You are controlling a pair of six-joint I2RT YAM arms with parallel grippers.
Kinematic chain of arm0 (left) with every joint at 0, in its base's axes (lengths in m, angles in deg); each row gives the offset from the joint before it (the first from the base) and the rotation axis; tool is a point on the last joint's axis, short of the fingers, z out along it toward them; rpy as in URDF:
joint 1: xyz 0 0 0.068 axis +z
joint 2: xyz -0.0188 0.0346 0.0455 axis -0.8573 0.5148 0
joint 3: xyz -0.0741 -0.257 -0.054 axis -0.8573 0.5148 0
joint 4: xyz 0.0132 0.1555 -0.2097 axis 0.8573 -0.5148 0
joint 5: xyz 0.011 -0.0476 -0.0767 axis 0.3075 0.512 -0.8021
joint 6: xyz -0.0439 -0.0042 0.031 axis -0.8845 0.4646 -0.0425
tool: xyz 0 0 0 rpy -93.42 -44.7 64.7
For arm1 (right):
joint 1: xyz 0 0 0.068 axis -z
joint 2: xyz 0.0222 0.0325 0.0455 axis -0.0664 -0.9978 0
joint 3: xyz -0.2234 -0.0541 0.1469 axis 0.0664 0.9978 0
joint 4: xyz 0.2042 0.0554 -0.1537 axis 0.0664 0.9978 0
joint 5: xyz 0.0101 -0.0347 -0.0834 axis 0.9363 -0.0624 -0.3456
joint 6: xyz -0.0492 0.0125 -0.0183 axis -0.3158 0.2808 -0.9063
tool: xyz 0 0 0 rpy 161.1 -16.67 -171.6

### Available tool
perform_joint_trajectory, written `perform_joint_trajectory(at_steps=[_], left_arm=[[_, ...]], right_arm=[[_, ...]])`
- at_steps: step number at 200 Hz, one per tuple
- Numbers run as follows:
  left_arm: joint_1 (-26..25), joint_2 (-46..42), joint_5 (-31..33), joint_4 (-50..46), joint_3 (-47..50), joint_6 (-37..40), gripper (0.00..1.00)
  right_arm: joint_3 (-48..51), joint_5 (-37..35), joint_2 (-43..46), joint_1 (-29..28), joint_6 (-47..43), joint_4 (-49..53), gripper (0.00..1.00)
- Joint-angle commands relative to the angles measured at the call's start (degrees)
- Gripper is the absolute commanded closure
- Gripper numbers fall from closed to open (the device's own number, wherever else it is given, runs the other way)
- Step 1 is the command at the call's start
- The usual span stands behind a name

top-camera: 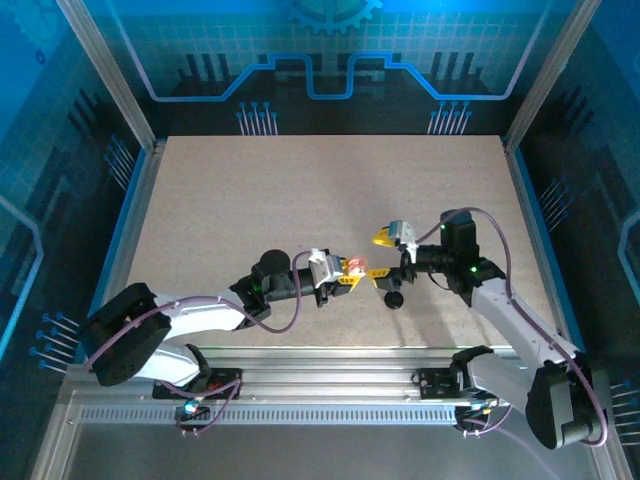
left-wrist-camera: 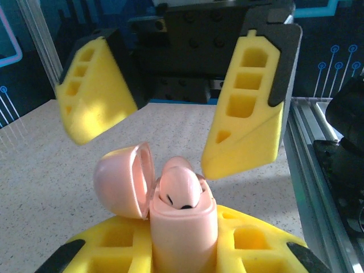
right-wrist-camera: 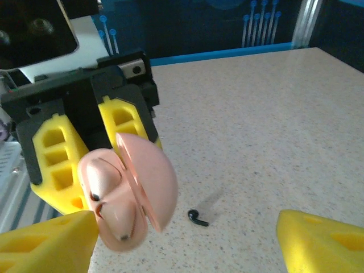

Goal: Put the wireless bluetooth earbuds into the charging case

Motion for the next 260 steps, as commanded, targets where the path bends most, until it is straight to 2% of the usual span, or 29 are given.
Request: perform_joint_trajectory(at_steps=[1,64,118,173,213,233,260], left_arm=[[-0.3,-0.3,-1.8,0.8,-1.6,1.2,0.80],[-0.2,-0.1,-1.5,1.4,-1.5,1.6,0.80],[0.4,-0.3,0.1,2.3,-0.8,1.4,0.80],[0.9,-0.8,1.2,2.6,-0.3,1.4,0.80],[0.9,-0.9,0.1,2.7,-0.2,1.5,0.80],[0.9,-0.9,-1.1,2.7,-0.1,1.7,0.80],[0.9,-1.0,-2.6,2.7,-0.2,1.9,0.80]], right_arm=[[-4.0,3.6,-2.3,-2.2,-6.1,6.7,0.20],[-8.9,8.9,-5.9,-2.7,-15.2,18.0,0.30],[-8.9,9.9,-4.8,-2.7,-17.0,21.9,0.40],[-4.9,6.1,2.7,-2.2,-13.0,19.2,0.51],[-0.7,-0.3,8.5,-1.8,-9.5,12.6,0.51],[-1.1,-3.0,8.3,-1.8,-10.1,11.9,0.50],[-2.2,-2.5,6.4,-2.0,-11.8,12.7,0.50]])
